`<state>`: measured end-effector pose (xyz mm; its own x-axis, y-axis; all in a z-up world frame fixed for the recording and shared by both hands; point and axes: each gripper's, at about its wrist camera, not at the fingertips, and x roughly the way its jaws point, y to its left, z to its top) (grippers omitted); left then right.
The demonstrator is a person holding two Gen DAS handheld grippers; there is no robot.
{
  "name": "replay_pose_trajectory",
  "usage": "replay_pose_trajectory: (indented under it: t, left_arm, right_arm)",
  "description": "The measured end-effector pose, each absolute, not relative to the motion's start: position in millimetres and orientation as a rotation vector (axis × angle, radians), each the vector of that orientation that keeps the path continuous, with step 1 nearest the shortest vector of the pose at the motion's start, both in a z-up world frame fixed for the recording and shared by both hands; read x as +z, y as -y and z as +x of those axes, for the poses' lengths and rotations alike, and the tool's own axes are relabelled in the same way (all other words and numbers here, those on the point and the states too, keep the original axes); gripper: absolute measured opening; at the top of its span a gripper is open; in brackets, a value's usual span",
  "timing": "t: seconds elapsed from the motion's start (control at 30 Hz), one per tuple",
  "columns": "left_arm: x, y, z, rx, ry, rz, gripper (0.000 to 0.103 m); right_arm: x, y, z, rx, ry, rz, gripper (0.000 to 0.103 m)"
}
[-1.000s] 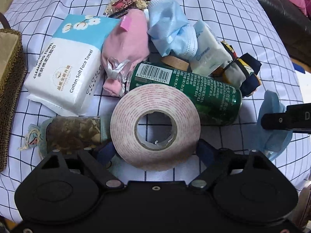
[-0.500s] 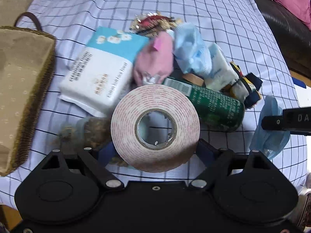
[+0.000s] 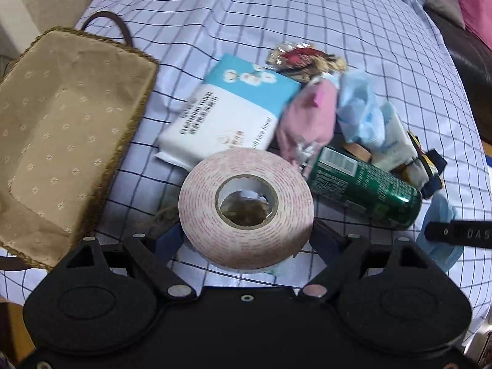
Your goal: Organize soft objects
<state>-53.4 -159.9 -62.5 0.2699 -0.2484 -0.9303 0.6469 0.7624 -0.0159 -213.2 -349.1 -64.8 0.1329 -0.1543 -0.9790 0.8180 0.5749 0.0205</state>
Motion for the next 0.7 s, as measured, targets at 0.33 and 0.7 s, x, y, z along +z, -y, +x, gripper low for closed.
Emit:
replay_pose_trajectory:
  t: [0.33,0.7]
  left_arm:
    - [-27.8,125.5,-18.9,-0.501,-1.034,0.296,0.083]
    - [-7.7,84.8,15.7,-0.493,-1.040,0.112,0.071]
  right_arm:
    - [-56.9,321.0,-191.1,-0.732,-1.260,0.584,0.050]
    - [-27.8,274.3,-159.3,-0.634,-1.218,0.542,0.050]
